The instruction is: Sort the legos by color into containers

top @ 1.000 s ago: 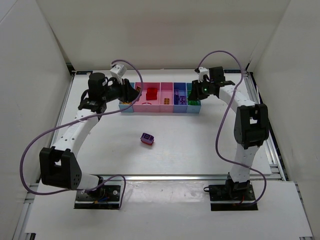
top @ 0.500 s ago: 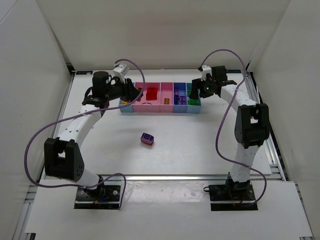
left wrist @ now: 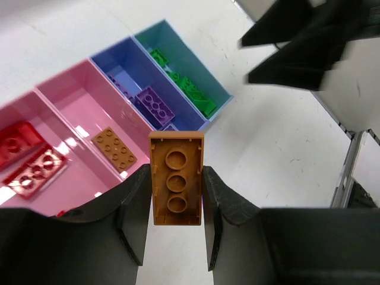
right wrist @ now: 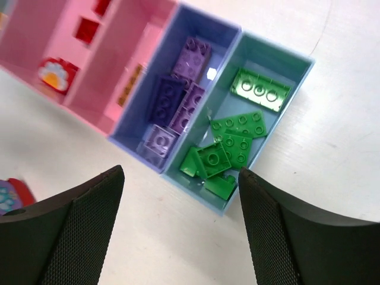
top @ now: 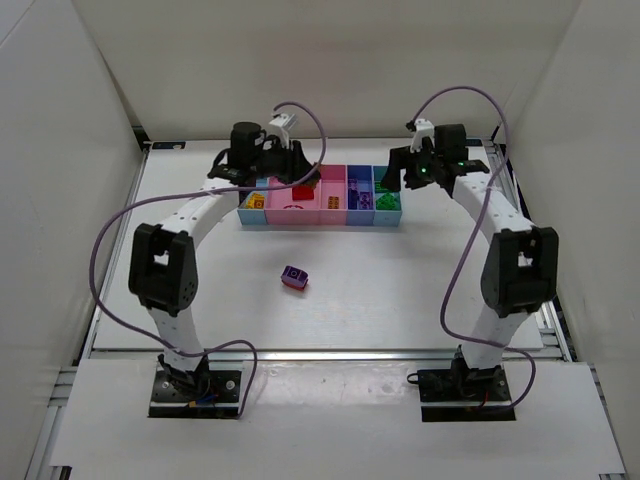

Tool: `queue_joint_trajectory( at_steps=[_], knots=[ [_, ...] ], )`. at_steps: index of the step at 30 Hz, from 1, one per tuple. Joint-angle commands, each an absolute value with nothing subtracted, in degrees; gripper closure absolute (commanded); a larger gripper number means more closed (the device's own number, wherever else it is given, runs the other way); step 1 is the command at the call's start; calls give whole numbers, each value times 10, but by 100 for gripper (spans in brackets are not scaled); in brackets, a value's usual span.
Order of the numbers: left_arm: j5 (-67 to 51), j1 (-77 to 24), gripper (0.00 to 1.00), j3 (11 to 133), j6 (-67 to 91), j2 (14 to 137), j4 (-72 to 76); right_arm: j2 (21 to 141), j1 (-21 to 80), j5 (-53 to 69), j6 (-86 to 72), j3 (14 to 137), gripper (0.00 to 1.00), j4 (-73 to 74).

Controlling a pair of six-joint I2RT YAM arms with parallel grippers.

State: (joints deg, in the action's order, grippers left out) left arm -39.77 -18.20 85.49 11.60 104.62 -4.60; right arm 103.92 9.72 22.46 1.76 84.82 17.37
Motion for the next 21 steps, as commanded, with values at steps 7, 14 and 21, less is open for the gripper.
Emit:
queue_joint_trajectory(
  at_steps=[7,14,21],
  knots=[
    [-293,-235,75,912,214,1136,-29,933,73,219,2,815,18,159],
    [-228,-259,70,943,214,1181,-20,929,50,235,-25,797,18,159],
    [-210,-265,47,993,210,1231,-32,932,41,241,-25,794,18,163]
  ],
)
